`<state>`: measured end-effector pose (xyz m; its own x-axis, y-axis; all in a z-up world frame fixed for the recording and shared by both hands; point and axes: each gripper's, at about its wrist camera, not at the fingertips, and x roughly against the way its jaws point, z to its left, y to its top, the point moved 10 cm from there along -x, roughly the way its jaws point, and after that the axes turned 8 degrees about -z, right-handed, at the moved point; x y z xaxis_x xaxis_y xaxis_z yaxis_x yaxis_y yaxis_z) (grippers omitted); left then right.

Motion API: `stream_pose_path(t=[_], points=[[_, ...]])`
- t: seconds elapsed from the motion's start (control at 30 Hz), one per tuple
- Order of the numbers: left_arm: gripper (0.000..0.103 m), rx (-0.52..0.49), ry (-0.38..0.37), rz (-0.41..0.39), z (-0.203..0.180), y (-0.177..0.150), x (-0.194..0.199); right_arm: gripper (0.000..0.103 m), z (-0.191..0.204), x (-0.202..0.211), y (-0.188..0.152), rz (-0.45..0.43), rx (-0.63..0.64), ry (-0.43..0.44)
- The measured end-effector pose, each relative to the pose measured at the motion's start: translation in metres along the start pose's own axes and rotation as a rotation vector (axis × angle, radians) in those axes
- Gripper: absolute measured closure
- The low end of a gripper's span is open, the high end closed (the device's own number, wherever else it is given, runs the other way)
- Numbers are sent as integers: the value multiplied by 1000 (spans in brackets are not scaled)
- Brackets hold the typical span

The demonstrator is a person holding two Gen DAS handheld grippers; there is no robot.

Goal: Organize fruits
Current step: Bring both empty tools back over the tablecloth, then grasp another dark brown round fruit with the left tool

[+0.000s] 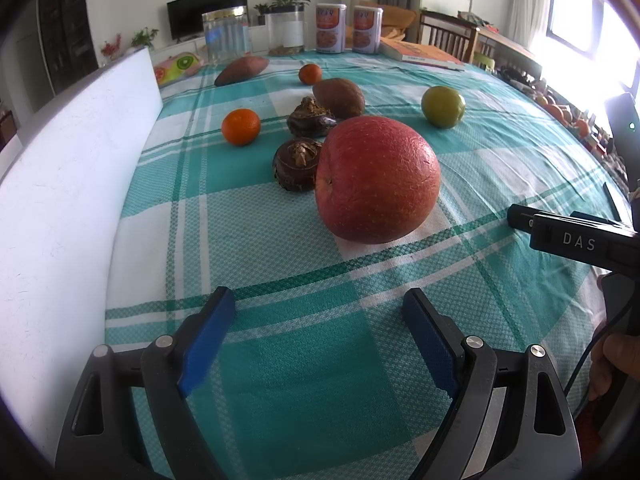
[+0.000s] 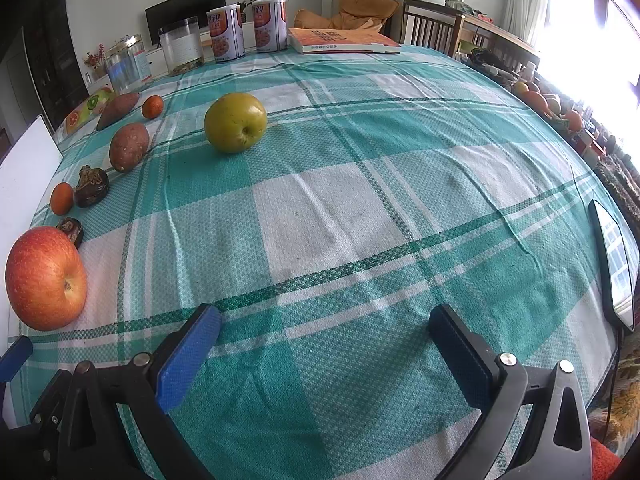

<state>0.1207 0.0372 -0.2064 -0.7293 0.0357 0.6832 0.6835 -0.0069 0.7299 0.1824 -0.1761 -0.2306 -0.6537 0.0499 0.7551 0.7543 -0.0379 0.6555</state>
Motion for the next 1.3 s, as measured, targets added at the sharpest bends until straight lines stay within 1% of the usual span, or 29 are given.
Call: stream_pose_path(t=[0.97,1.1,1.3], points=[[15,1,-5,0,-1,0,0,0,0,0,0,0,0,0],[15,3,-16,1,-1,0,1,0,0,1,-1,0,0,0],[15,25,-65,11,-2,-4,9,0,0,1,-1,0,-1,-1]])
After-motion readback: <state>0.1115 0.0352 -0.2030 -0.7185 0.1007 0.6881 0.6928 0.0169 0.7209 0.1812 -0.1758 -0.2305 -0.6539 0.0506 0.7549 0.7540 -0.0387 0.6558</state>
